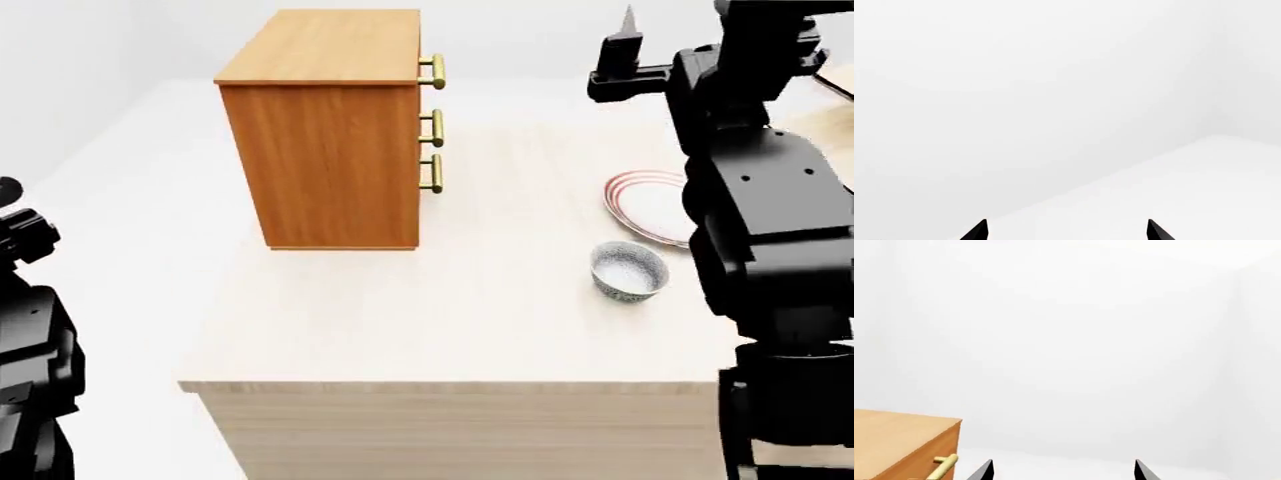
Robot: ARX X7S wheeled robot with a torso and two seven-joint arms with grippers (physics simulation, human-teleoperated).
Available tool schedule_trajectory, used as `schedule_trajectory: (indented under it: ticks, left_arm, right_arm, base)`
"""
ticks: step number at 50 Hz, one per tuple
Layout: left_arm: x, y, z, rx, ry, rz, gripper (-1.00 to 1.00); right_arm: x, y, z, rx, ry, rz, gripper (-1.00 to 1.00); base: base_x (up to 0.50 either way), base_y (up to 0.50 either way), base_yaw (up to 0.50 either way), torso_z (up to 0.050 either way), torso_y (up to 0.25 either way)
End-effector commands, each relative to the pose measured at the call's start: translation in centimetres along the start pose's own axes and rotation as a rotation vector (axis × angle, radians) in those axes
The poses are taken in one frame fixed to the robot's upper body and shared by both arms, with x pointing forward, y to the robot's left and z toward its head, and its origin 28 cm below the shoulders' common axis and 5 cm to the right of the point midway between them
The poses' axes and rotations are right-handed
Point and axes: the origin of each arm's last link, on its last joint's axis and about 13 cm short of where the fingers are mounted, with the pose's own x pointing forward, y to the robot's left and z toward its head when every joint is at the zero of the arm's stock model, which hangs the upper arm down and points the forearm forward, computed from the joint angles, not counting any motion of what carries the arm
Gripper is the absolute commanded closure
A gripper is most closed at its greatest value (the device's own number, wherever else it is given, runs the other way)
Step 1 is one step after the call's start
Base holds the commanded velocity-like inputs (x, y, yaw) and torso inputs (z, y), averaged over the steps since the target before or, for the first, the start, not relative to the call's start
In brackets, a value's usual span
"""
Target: Open the top drawer of the cabinet and put the bowl in it.
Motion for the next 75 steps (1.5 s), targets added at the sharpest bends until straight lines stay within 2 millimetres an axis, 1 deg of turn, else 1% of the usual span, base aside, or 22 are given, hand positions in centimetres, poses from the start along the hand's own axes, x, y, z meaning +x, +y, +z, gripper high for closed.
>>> schedule_trajectory:
  ticks: [1, 3, 8, 12, 15, 19, 32, 75]
  left_arm:
    - [0.4, 0.1, 0.5, 0.019, 0.021, 0.014, -1.0]
    - [0.4, 0.0, 0.5, 0.019, 0.021, 0.013, -1.0]
    - [0.3, -0.1, 0.6, 0.009, 0.038, 0.01, -1.0]
    - [0.4, -0.1, 0.8, 0.005, 0.044, 0.013, -1.0]
    - [0.5, -0.1, 0.9, 0.0, 0.042, 0.014, -1.0]
    - [0.5, -0.1, 0.9, 0.0, 0.043, 0.013, -1.0]
    - [0.5, -0.1, 0.9, 0.002, 0.044, 0.012, -1.0]
    - [0.5, -0.1, 0.9, 0.014, 0.042, 0.013, -1.0]
  right_arm:
    - [7.3, -1.7, 4.7, 0.001, 0.01, -0.018, -1.0]
    - [7.5, -1.4, 3.9, 0.011, 0.042, -0.012, -1.0]
    - [7.1, -0.8, 2.1, 0.046, 0.139, -0.017, -1.0]
    - [6.7, -0.8, 1.2, 0.104, 0.211, -0.023, -1.0]
    - [6.3, -0.9, 0.2, 0.112, 0.282, -0.036, -1.0]
    - [5.8, -1.1, -0.5, 0.119, 0.346, -0.053, -1.0]
    - [5.6, -1.9, -0.5, 0.138, 0.39, -0.069, -1.0]
    - [5.4, -2.2, -0.8, 0.146, 0.41, -0.077, -1.0]
  base:
    - [0.0, 0.0, 0.0, 0.0, 0.0]
    - [0.0, 0.0, 0.0, 0.0, 0.0]
    - [0.0, 0.0, 0.0, 0.0, 0.0]
    - [0.0, 0.0, 0.0, 0.0, 0.0]
    - [0.0, 0.0, 0.0, 0.0, 0.0]
    - [0.0, 0.0, 0.0, 0.0, 0.0]
    - [0.02, 0.0, 0.0, 0.0, 0.0]
    - [0.5, 0.0, 0.0, 0.0, 0.0]
